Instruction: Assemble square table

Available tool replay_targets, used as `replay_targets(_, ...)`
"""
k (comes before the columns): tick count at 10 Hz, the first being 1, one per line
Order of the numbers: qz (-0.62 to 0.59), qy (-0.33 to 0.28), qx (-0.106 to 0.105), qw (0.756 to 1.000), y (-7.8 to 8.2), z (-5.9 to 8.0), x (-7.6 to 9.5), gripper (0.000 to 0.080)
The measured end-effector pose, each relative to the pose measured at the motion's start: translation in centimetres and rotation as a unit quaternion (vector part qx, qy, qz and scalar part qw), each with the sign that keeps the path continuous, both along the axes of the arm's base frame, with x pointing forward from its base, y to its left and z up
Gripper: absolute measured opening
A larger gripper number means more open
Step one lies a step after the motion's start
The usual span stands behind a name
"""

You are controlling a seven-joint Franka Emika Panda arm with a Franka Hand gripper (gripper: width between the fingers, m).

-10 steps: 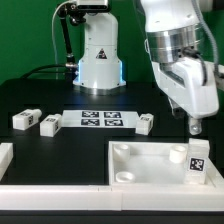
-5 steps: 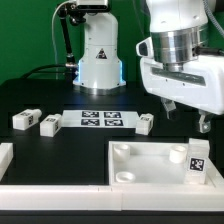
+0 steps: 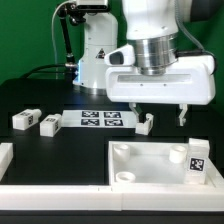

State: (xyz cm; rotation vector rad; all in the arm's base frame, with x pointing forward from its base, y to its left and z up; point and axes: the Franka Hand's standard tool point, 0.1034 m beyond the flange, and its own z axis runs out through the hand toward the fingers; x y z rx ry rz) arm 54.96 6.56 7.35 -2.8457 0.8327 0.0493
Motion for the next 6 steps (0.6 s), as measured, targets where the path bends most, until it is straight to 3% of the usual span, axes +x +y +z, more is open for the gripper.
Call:
replay_targets(3,0.000,0.015,0.006,1.000,-0.2,0.0,-0.3,0.0648)
replay_targets(6,0.028,0.122,0.058,0.991,-0.9,-1.0,-5.1,0.0648)
